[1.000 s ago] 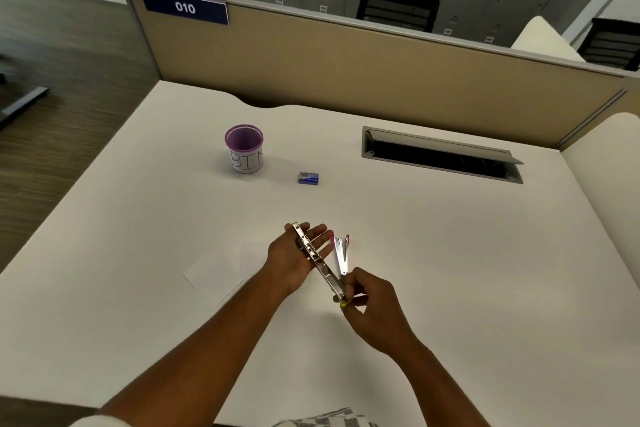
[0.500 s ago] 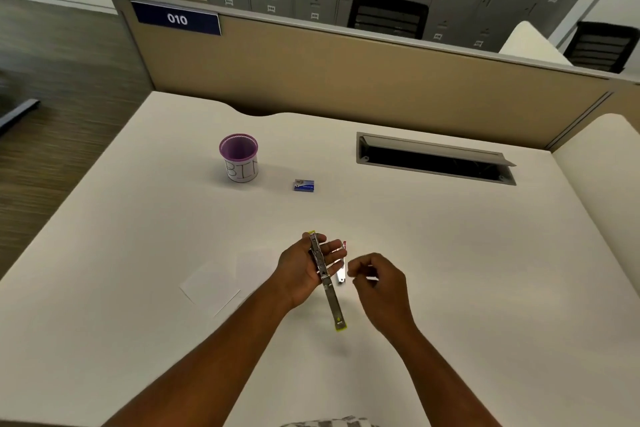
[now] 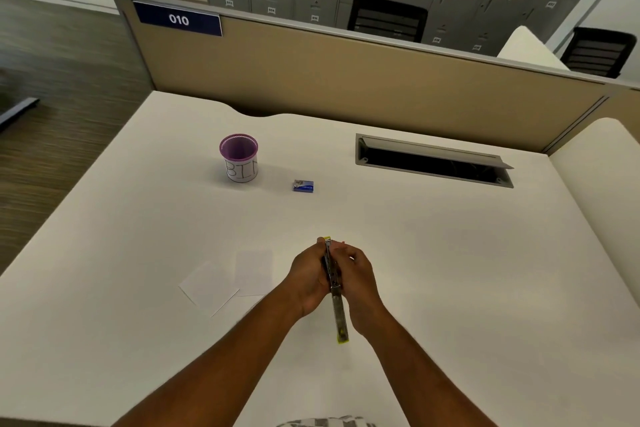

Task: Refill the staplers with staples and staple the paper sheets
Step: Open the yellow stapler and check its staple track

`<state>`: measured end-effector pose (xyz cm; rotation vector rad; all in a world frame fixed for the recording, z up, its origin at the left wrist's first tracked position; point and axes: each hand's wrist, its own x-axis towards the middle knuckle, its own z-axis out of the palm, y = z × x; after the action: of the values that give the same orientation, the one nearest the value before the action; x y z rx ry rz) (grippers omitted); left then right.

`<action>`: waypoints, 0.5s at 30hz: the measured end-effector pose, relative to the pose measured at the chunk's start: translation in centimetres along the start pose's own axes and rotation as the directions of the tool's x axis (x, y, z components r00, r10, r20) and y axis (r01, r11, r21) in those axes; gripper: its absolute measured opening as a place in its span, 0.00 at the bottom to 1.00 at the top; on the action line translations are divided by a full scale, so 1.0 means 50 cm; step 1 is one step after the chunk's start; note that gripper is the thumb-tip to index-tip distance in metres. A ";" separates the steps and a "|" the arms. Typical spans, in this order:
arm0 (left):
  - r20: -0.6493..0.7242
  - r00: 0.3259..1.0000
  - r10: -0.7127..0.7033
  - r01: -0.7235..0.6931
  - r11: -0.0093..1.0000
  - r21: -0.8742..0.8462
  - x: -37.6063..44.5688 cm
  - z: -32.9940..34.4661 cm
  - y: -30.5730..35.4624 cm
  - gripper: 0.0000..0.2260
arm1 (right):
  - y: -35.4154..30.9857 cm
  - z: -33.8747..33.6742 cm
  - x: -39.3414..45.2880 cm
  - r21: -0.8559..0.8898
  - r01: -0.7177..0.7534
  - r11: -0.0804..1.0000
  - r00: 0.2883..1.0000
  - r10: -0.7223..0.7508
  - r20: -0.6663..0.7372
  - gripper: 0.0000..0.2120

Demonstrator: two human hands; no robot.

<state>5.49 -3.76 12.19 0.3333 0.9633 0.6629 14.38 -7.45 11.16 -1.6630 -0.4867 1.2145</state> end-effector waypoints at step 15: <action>0.085 0.994 0.068 -0.073 0.995 0.063 -0.026 0.009 0.006 0.15 | -0.004 -0.013 -0.020 0.044 0.034 0.998 0.999 -0.033 -0.014 0.04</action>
<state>5.27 -4.37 13.41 0.4520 0.8990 0.6775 14.60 -8.45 11.82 -1.6184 -0.4748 1.1811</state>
